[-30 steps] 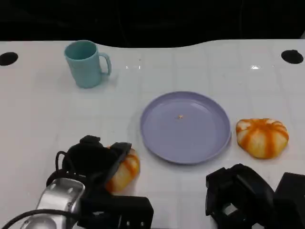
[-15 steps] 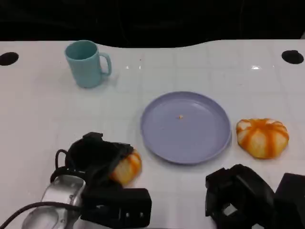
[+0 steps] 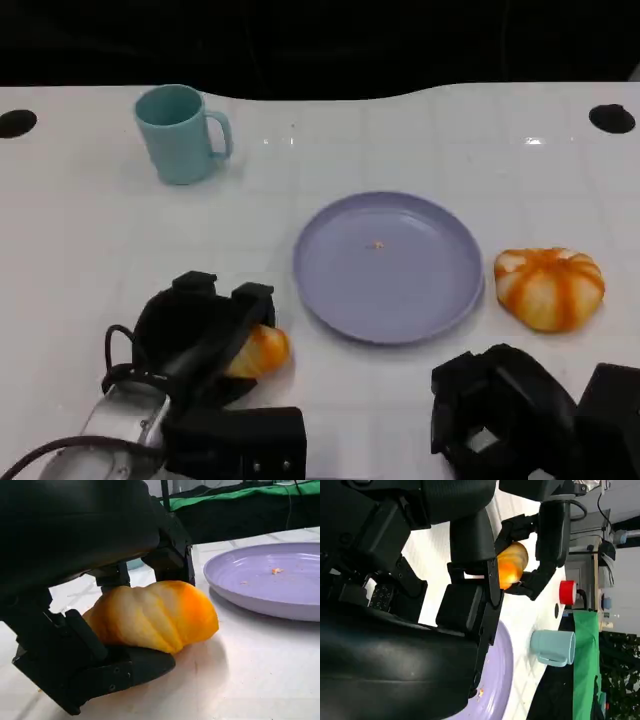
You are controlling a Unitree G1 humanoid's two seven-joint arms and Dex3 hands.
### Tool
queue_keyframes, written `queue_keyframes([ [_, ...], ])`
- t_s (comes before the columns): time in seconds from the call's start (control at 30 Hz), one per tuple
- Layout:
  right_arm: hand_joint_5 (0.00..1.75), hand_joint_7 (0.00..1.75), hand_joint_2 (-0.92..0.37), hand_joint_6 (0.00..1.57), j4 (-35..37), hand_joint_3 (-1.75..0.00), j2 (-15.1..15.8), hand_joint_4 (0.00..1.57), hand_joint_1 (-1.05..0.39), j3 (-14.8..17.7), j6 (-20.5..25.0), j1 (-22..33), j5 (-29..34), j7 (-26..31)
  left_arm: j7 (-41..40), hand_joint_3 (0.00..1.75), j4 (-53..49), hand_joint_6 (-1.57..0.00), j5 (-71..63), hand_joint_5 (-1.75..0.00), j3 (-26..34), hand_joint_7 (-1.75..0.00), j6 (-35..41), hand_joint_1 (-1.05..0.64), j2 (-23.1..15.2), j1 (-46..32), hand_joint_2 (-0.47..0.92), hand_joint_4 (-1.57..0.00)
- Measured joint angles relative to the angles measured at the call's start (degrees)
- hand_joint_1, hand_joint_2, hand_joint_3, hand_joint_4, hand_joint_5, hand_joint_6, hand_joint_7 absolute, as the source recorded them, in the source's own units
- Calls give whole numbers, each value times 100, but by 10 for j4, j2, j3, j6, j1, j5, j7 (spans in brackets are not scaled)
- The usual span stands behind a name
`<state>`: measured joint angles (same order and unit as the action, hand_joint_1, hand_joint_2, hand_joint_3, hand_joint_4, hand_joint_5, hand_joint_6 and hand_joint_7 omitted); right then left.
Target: Grasp the bread from the table and place it into the plate.
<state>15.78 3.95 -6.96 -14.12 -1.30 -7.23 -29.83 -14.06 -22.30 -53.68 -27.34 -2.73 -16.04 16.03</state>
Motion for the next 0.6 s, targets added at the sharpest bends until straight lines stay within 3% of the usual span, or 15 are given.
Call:
queue_keyframes([
  [0.13,126,97,-14,157,0,-118,0,156,-105,0,0,0,1,1,-7,140,0,-72,-1,-175,-1,-163,1,-30,-1,0,43,-88],
  [0.23,126,98,-14,157,0,-119,0,155,-105,0,0,1,1,4,-27,147,3,-69,-1,-175,1,-173,2,-29,-1,-3,39,-89],
  [0.6,126,97,-15,157,-1,-118,0,155,-105,-1,-2,3,2,5,-47,154,94,-73,3,-175,29,-175,9,-24,-10,-22,34,-96],
])
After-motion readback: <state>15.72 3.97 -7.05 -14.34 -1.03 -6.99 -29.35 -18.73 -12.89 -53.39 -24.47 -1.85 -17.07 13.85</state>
